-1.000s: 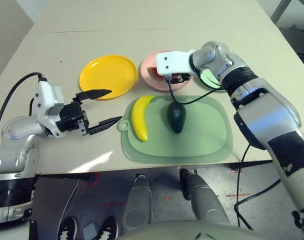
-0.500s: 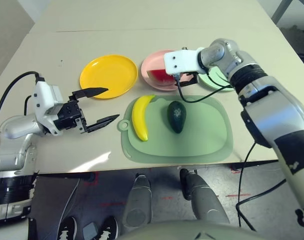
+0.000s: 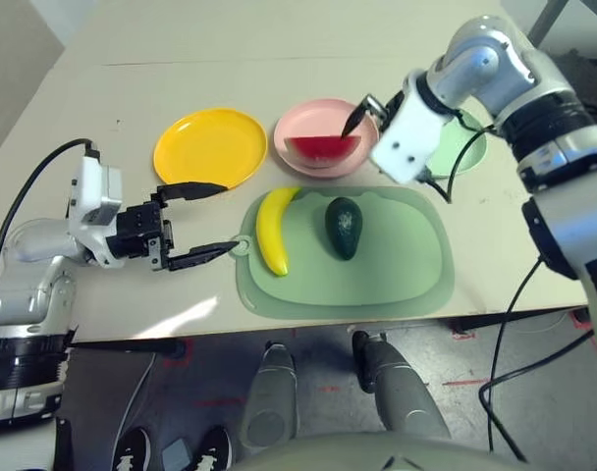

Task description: Place the fruits into color-matched plates.

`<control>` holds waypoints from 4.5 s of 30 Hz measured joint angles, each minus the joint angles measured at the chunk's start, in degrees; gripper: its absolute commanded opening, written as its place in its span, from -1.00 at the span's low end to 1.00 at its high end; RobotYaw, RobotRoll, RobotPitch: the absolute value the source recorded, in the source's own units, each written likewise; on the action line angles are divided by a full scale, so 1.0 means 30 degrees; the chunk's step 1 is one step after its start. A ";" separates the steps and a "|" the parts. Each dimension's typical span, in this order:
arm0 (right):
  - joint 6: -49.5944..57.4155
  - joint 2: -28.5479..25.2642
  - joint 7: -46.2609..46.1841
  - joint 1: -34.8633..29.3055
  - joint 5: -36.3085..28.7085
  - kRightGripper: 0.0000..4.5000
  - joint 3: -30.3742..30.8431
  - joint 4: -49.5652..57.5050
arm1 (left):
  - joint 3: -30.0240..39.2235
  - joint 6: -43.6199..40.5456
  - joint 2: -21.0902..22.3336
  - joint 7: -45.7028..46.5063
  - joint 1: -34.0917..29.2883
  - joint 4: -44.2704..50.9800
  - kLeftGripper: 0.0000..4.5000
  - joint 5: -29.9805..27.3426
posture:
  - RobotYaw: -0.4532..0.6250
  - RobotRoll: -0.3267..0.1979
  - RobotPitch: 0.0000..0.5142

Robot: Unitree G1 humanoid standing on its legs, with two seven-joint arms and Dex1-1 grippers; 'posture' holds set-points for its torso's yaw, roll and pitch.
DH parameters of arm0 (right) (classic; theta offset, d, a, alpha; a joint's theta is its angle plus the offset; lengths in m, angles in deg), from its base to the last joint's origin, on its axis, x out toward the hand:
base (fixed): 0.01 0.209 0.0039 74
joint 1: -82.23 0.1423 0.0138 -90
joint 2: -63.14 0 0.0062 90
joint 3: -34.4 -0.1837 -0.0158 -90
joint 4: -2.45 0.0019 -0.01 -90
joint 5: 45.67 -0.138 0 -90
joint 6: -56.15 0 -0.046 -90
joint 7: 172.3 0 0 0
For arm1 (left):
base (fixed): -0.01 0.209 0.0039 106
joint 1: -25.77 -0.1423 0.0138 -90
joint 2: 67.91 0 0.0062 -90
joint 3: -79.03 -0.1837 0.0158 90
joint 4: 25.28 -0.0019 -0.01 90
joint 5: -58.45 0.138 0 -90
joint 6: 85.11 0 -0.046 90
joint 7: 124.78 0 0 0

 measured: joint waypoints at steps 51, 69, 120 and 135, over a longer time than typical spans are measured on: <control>-0.0446 0.2010 -0.0438 -0.1025 -0.0261 0.99 0.2183 0.0083 | -0.0055 -0.0902 0.0281 -0.0195 0.0294 0.0384 1.00 0.0132 | -0.05 0.25 -0.05; -0.0734 0.2717 -0.0906 -0.0695 0.0444 0.99 0.2214 -0.0962 | 0.0093 -0.0902 0.0481 -0.0038 0.0091 0.0409 1.00 0.0135 | -0.04 0.25 -0.02; 0.9278 -0.1131 -1.3033 0.2123 0.8974 0.37 0.2255 -0.8303 | -0.0978 -0.2021 -0.1048 0.2502 0.1134 0.1226 1.00 0.0810 | -0.12 0.25 -0.02; 1.0727 -0.0952 -1.4345 0.1118 0.9462 0.98 0.2087 -0.8635 | -0.0943 -0.2023 -0.0962 0.2902 0.0106 0.2058 1.00 0.0809 | -0.11 0.25 -0.03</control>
